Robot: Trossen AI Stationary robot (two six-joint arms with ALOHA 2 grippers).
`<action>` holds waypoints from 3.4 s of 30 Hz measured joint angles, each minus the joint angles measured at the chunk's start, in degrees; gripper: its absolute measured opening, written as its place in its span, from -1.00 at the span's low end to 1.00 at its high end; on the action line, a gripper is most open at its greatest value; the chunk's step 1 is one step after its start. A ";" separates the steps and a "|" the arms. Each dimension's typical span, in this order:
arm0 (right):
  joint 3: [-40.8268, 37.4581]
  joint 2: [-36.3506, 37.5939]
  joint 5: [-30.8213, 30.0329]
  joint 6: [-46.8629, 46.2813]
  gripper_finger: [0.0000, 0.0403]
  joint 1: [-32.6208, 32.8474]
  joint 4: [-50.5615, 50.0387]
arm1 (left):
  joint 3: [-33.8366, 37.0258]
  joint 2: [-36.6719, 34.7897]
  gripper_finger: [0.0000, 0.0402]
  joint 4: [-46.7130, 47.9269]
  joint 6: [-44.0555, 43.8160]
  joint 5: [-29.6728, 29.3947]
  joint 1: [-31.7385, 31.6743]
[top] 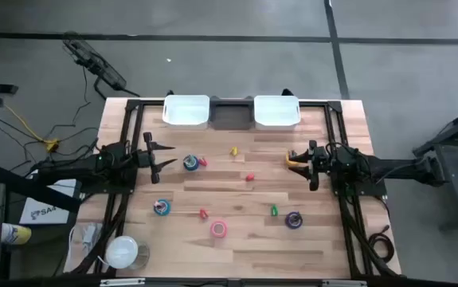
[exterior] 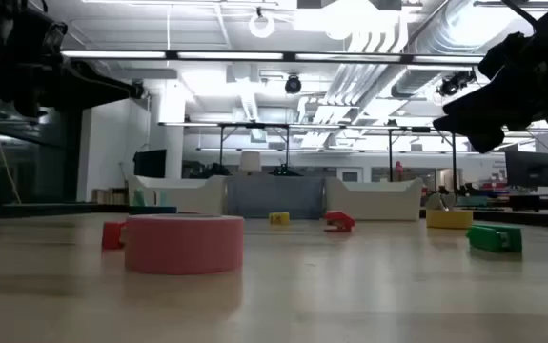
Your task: Pick and place Stapler, Stapler remover, tape
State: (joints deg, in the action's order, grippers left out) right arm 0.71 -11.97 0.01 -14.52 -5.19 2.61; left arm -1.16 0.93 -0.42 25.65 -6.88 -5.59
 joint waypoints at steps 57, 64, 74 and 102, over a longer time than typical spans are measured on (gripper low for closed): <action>0.00 0.00 0.00 0.00 -0.16 0.00 -0.02 | 0.01 0.00 -0.07 -0.01 0.00 0.00 -0.02; 0.00 0.00 0.00 0.00 -0.16 0.00 0.00 | 0.01 -0.02 -0.07 0.01 0.00 0.00 0.00; 0.00 0.00 0.00 0.00 -0.16 -0.01 0.00 | 0.01 0.00 -0.07 0.01 0.00 0.00 -0.02; -0.02 0.00 -18.88 -6.42 -0.16 0.00 4.93 | 0.01 -0.01 -0.07 0.00 0.00 0.00 -0.01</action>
State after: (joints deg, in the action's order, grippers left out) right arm 0.69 -11.97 -18.87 -20.95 -5.19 7.54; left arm -1.15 0.92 -0.41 25.65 -6.87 -5.59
